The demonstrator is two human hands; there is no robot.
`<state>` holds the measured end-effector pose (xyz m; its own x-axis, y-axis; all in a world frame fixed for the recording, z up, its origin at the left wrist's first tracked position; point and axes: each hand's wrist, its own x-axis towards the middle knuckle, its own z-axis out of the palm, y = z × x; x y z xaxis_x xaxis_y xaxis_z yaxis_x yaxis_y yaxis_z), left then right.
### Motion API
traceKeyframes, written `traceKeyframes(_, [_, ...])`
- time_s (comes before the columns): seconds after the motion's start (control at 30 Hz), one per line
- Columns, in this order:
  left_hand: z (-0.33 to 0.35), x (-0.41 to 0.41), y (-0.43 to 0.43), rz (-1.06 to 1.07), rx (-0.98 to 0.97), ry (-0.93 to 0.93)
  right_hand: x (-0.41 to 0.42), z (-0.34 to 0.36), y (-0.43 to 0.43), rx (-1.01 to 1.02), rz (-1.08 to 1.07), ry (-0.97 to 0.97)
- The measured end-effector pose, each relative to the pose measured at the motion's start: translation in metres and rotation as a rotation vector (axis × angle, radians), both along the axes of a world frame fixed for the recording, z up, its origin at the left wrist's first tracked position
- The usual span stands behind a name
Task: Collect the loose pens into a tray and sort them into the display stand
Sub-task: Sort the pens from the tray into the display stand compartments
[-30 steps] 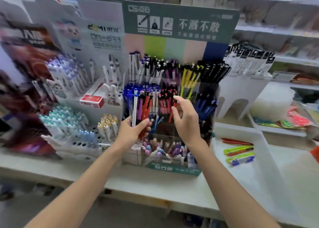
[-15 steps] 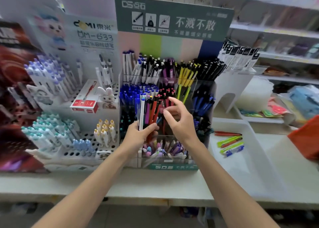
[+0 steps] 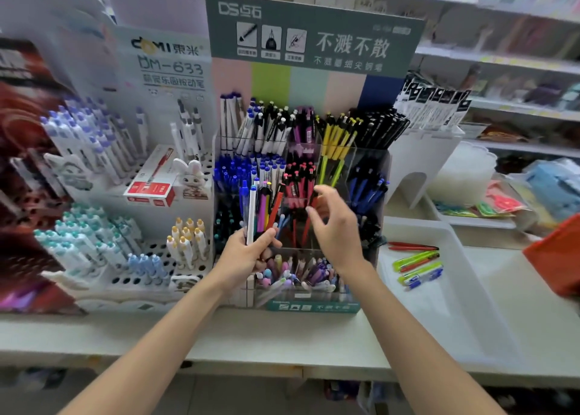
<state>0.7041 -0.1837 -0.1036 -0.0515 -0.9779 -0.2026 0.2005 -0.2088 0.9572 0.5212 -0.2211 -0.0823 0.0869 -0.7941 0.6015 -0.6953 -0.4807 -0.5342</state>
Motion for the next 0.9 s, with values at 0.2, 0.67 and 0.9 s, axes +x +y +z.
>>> traceKeyframes(0.2, [0.002,0.005,0.006,-0.008,0.001,0.066,0.013,-0.023,-0.002,0.215,0.072,0.192])
traceKeyframes(0.67, [0.004,-0.024,-0.001,-0.022,-0.057,-0.043,0.016,0.033,0.016,0.205,0.113,-0.364])
traceKeyframes(0.9, [-0.010,0.004,-0.005,-0.054,-0.011,0.018,-0.014,0.035,0.000,-0.095,-0.090,-0.265])
